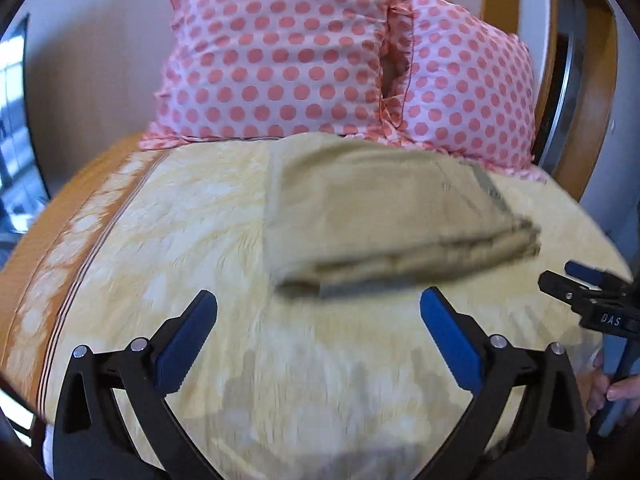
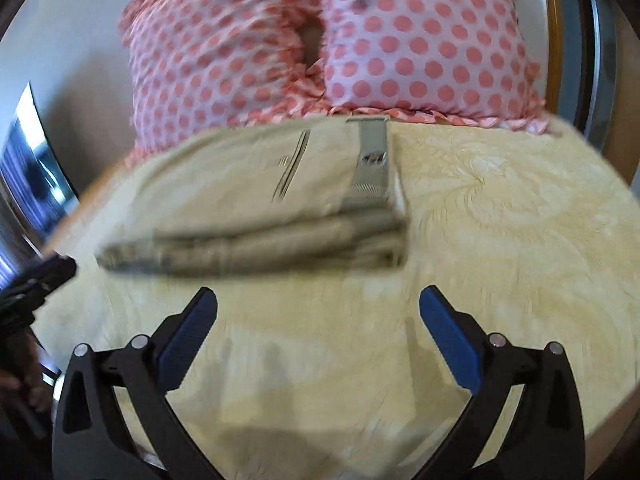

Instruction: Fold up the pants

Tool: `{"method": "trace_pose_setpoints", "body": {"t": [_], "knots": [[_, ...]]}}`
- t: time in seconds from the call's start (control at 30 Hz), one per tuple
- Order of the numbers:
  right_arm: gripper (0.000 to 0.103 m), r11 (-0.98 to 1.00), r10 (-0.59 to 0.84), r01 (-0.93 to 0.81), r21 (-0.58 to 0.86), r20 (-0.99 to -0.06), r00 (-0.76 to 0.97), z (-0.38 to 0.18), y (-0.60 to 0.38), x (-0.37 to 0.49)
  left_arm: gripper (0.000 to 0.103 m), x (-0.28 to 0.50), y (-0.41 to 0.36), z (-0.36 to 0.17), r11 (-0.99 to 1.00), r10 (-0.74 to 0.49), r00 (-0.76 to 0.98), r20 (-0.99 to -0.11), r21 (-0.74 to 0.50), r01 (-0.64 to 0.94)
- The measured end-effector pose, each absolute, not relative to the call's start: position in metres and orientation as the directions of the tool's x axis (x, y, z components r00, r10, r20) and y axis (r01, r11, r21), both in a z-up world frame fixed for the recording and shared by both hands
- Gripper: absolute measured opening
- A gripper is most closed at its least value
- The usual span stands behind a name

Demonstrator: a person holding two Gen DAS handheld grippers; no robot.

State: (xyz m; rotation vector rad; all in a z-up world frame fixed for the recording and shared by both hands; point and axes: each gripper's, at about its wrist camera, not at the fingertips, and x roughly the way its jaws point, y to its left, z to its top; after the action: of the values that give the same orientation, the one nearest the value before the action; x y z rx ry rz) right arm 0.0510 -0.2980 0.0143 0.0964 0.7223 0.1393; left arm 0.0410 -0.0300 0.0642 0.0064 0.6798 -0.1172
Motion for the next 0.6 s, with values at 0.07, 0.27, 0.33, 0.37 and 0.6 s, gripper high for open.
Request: {"method": "trace_pose_setpoints", "body": {"t": [0.07, 0.27, 0.33, 0.37, 0.6], "knots": [[0.101, 0.988, 0.155, -0.099, 0.123, -0.654, 0.741, 0.006, -0.286, 0.047, 0.102, 0.034, -0.035, 0.051, 0.994, -0.097, 0.753, -0.651, -0.028, 0.104], [0.101, 0.998, 0.061, -0.061, 0.022, -0.637, 0.768, 0.0, -0.271, 0.036, 0.102, 0.024, -0.036, 0.033, 0.998, -0.023, 0.75, -0.661, 0.033, 0.06], [0.101, 0.999, 0.038, -0.042, 0.009, -0.639, 0.768, -0.002, -0.272, 0.035, 0.102, 0.025, -0.033, 0.031, 0.998, -0.011, 0.747, -0.664, 0.036, 0.047], [0.101, 0.999, 0.038, -0.038, 0.014, -0.647, 0.761, -0.004, -0.273, 0.036, 0.102, 0.026, -0.032, 0.029, 0.998, -0.006, 0.744, -0.669, 0.038, 0.042], [0.101, 0.999, 0.039, -0.031, 0.025, -0.628, 0.777, -0.007, -0.27, 0.029, 0.102, 0.024, -0.033, 0.022, 0.997, -0.016, 0.753, -0.658, 0.045, 0.061]]}}
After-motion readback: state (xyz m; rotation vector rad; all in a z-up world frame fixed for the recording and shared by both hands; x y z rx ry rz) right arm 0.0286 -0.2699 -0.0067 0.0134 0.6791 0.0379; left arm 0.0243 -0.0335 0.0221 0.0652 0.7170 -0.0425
